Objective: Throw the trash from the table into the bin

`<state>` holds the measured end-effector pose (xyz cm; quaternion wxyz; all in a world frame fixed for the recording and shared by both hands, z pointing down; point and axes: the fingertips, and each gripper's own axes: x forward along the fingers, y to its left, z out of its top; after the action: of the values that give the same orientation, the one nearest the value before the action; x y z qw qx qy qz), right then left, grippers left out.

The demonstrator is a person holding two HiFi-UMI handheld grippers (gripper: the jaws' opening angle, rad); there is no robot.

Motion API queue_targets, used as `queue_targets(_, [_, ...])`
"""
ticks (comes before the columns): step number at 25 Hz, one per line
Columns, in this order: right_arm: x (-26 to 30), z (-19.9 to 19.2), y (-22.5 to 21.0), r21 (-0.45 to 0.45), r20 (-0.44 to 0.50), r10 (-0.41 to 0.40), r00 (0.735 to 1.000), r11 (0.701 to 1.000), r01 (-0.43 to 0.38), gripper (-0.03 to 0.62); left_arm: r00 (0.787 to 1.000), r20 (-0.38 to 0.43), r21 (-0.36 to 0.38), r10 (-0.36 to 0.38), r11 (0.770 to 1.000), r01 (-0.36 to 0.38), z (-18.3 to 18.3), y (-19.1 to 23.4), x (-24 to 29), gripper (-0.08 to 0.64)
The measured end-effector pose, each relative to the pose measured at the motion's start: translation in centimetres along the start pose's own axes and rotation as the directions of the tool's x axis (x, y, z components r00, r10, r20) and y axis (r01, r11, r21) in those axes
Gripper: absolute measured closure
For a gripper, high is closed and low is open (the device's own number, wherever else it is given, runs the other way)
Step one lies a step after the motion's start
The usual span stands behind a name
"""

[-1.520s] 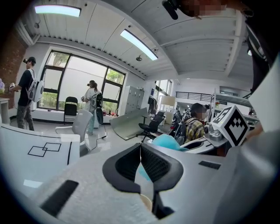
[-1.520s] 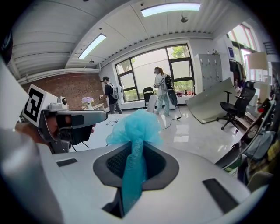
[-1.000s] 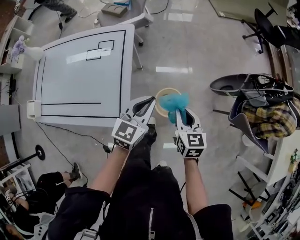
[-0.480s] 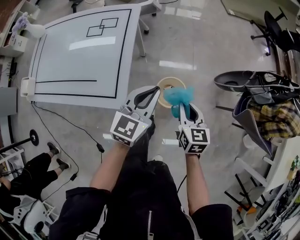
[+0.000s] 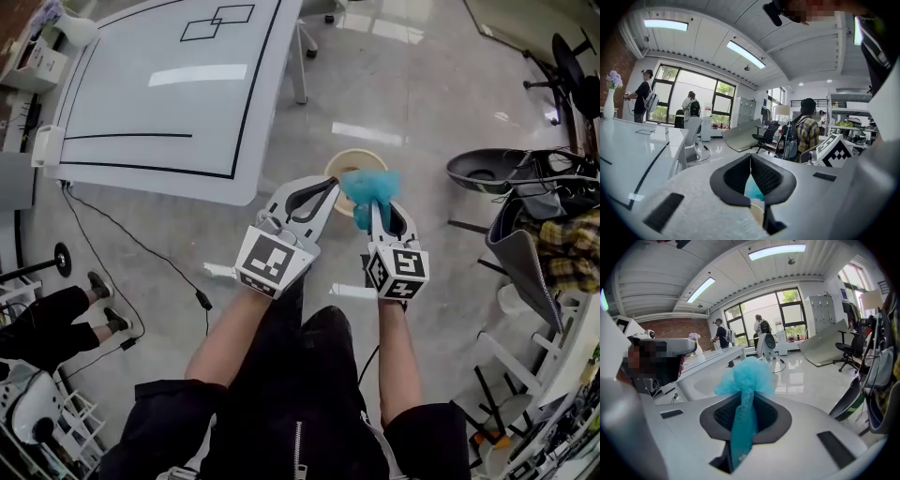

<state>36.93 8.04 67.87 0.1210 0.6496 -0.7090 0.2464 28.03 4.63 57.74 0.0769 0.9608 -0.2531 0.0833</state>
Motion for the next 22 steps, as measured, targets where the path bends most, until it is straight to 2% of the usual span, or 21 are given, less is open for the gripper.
queue_targets(9, [5.7, -5.1, -0.9, -0.033, 0.004, 0.014, 1.0, 0.999, -0.014, 0.545, 1.0, 0.021, -0.009, 0.021, 1.0, -0.021, -6.5, 1.9, 1.1, 0.551])
queue_targets(22, [14.1, -14.0, -6.4, -0.03, 0.009, -0.02, 1.0, 0.999, 0.02, 0.545, 0.997, 0.076, -0.029, 0.023, 0.999, -0.021, -13.5, 4.0, 6.9, 0.551])
